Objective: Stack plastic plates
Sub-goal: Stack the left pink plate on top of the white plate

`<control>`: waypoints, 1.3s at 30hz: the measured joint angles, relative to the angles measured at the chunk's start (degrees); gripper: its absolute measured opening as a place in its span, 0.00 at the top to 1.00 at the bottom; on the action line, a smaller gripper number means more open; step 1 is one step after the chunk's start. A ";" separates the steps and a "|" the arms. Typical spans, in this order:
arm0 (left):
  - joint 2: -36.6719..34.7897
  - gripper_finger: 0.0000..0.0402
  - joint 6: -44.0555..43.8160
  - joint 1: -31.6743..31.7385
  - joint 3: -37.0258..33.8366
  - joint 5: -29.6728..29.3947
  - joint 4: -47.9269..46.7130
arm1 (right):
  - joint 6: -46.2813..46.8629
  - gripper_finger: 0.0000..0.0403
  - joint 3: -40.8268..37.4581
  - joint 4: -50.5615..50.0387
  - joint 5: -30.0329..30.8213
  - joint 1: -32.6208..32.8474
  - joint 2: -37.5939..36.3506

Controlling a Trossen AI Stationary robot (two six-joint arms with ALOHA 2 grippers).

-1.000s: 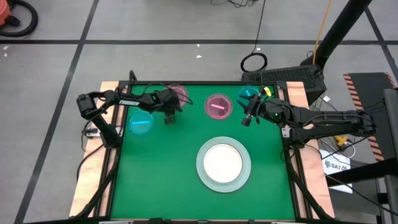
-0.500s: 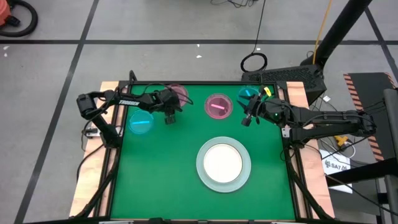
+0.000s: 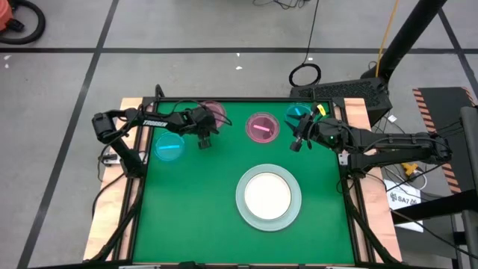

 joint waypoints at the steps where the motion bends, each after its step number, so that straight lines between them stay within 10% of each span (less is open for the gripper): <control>1: 0.00 0.89 -0.02 0.00 0.00 0.00 -0.11 | 0.00 0.77 -0.01 0.00 0.00 0.00 0.00; 14: -2.40 0.99 -3.05 -3.75 -0.05 -0.71 -4.13 | 0.20 0.77 0.00 -0.04 -0.55 0.00 0.02; 22: -12.95 1.00 -7.19 -14.16 -0.07 1.52 -7.63 | 1.79 0.77 0.04 5.39 -23.82 0.04 5.49; 39: -18.60 1.00 -14.38 -33.40 -0.04 4.68 -8.48 | -0.77 0.66 9.47 22.05 -49.33 2.29 33.65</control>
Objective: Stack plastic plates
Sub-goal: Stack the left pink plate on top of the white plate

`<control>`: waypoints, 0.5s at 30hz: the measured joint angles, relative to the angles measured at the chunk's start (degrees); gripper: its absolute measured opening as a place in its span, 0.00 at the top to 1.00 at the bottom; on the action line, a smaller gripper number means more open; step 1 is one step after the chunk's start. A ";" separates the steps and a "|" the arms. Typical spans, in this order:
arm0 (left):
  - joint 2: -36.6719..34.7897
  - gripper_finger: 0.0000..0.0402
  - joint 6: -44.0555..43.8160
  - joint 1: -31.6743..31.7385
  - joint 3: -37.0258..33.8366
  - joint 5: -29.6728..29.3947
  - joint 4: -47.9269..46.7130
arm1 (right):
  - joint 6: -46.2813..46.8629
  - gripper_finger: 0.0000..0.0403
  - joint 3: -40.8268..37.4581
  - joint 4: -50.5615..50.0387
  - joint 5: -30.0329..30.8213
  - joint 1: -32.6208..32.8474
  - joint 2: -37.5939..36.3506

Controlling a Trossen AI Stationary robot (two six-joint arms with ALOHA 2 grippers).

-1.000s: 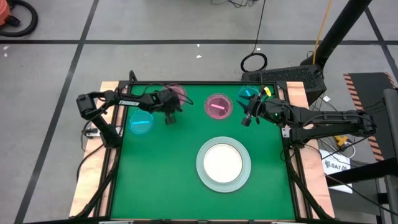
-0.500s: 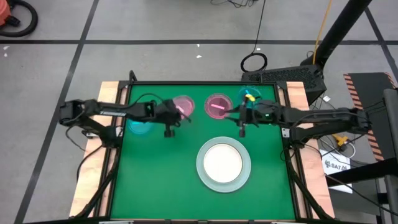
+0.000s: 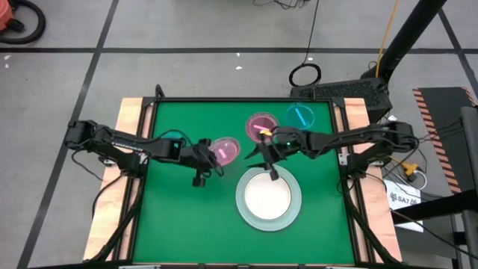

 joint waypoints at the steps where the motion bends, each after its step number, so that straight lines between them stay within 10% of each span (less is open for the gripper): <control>1: 0.00 1.00 0.02 -0.40 0.00 0.07 0.07 | -1.02 0.64 0.86 -0.37 -0.02 0.00 0.93; 15: 0.00 1.00 0.06 -2.42 0.00 -0.96 3.04 | -12.72 0.59 7.69 -3.07 4.55 -0.87 13.73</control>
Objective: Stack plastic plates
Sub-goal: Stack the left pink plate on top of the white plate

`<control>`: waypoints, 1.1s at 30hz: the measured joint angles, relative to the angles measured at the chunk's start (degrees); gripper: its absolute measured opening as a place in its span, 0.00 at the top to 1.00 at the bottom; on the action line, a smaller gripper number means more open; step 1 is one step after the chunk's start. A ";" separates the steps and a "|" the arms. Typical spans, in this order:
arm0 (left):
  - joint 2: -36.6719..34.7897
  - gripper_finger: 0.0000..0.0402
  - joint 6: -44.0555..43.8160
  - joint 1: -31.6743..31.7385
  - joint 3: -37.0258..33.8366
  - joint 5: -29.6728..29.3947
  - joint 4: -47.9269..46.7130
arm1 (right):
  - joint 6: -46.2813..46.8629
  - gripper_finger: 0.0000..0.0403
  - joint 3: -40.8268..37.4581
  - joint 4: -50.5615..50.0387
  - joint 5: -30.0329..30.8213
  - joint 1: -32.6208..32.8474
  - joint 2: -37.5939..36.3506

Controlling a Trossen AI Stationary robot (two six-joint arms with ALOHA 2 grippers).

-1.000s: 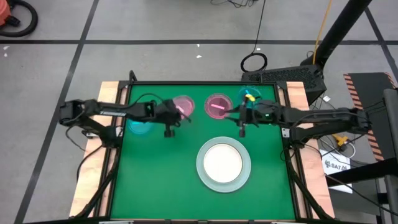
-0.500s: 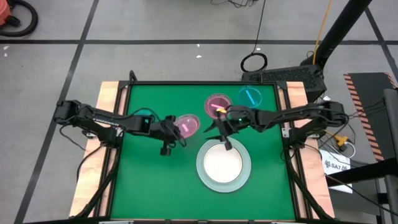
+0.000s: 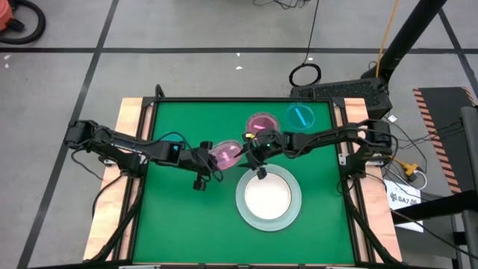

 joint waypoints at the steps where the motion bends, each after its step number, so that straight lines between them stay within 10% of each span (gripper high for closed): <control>1: 0.00 1.00 0.09 -0.02 0.00 -0.03 -0.03 | -0.98 0.60 0.33 -0.17 0.00 0.00 0.54; 33: 0.00 0.90 1.38 1.06 0.07 -1.18 1.38 | -6.24 0.97 0.89 -0.75 -0.41 -0.90 1.40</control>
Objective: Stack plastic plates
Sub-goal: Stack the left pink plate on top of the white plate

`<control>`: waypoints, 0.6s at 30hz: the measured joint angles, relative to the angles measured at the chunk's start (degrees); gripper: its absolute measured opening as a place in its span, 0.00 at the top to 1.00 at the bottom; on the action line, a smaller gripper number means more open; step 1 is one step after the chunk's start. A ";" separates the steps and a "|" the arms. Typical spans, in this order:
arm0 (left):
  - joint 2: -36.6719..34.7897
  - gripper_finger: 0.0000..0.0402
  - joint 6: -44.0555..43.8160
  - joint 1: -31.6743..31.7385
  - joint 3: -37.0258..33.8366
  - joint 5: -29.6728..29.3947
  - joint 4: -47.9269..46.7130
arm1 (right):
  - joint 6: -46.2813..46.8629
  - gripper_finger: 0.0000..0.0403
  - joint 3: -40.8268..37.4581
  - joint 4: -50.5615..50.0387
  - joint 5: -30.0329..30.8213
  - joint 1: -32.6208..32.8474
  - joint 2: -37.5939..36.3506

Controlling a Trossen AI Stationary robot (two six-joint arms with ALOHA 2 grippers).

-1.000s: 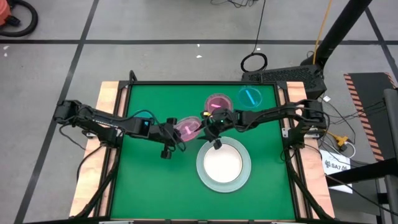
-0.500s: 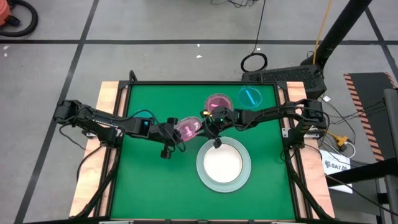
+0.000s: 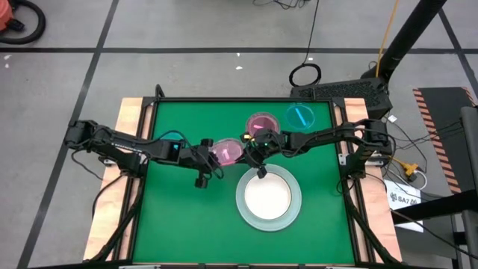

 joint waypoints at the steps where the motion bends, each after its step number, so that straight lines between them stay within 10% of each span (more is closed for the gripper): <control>1: 0.00 0.88 -0.04 -0.01 0.00 0.00 -0.05 | 0.00 0.97 0.00 0.00 0.00 0.00 0.00; 18: -5.28 0.59 0.41 -0.11 0.00 -7.03 -2.44 | -0.52 0.97 0.04 -11.60 6.86 0.15 -6.39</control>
